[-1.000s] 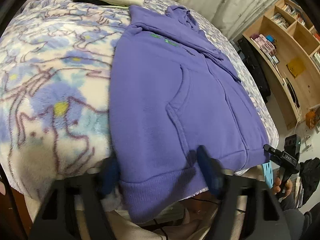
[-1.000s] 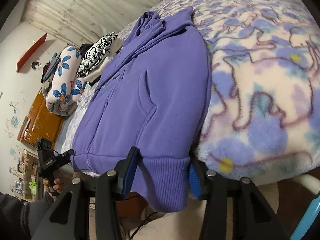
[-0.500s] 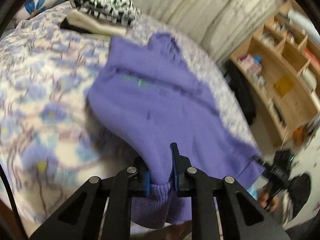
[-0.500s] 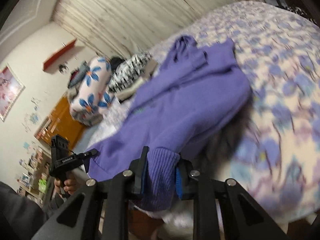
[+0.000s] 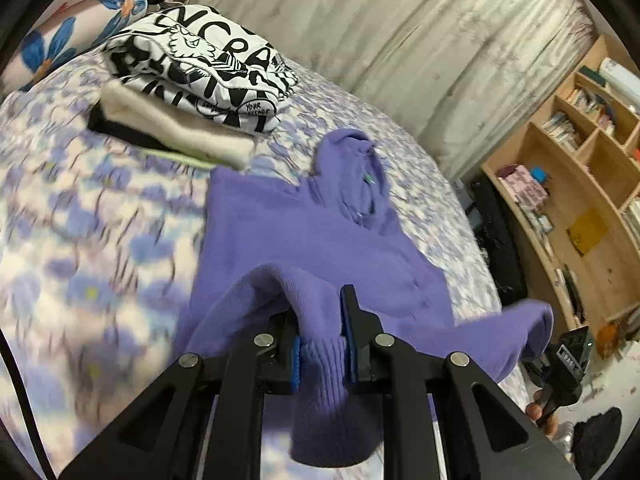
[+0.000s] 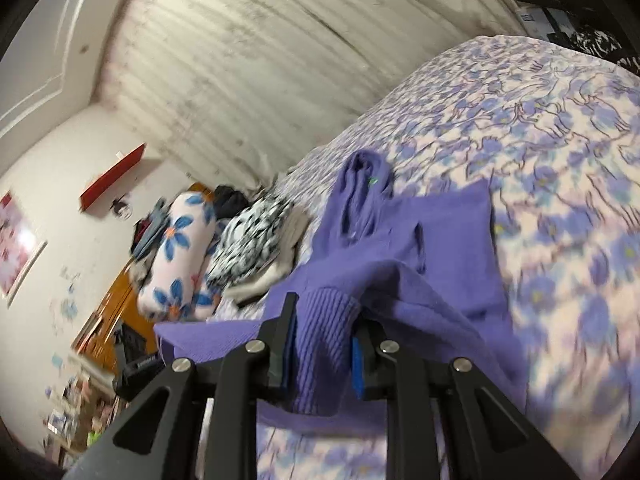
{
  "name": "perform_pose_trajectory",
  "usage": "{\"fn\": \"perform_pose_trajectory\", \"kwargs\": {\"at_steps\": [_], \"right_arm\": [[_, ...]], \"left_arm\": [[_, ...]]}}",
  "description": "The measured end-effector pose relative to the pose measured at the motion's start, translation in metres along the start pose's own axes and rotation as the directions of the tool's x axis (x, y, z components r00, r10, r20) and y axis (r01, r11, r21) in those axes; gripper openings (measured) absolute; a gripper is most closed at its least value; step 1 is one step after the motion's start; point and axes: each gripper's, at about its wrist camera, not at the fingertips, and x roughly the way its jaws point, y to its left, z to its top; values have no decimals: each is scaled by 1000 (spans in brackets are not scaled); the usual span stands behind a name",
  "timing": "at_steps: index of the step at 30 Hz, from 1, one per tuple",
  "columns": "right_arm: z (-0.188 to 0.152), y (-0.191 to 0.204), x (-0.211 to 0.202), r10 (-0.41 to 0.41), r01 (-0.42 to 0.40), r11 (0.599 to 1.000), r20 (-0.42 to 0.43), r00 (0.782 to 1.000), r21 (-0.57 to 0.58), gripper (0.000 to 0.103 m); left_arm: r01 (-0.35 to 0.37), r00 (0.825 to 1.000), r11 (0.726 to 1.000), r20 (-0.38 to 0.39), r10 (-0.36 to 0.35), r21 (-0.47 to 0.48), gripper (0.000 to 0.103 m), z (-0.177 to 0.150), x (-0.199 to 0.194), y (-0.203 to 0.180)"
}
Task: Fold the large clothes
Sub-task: 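Grasp the hem ribbing with the left tool while the right tool grasps beside it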
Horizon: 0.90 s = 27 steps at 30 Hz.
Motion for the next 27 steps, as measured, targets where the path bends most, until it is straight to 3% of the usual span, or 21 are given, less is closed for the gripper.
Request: {"fn": "perform_pose_trajectory", "kwargs": {"at_steps": [6,7,10,11,14,16,20,27], "right_arm": [[35,-39,77,-91,93,993,-30,995,73,25],[37,-46,87,-105,110,989,-46,993,99,27],[39,-73,114,-139,164,966,-133,981,201,42],[38,-81,118,-133,165,960,-149,980,227,47],[37,-90,113,-93,124,959,-132,987,254,56],[38,-90,106,-86,112,965,-119,989,236,57],[44,-82,94,-186,196,975,-97,978,104,62],[59,-78,117,-331,321,942,-117,936,-96,62]], "left_arm": [[-80,993,996,-87,77,-32,24,50,86,17],[-98,990,994,-104,93,-39,32,56,98,20],[-160,982,985,-115,152,-64,75,65,119,31],[-150,984,985,-113,140,-90,81,69,123,36],[-134,984,984,-132,119,-116,81,73,129,44],[-169,977,983,-144,158,-72,81,71,134,44],[-232,958,971,-158,239,64,81,68,144,39],[-307,925,910,-136,354,278,81,72,172,26]]}}
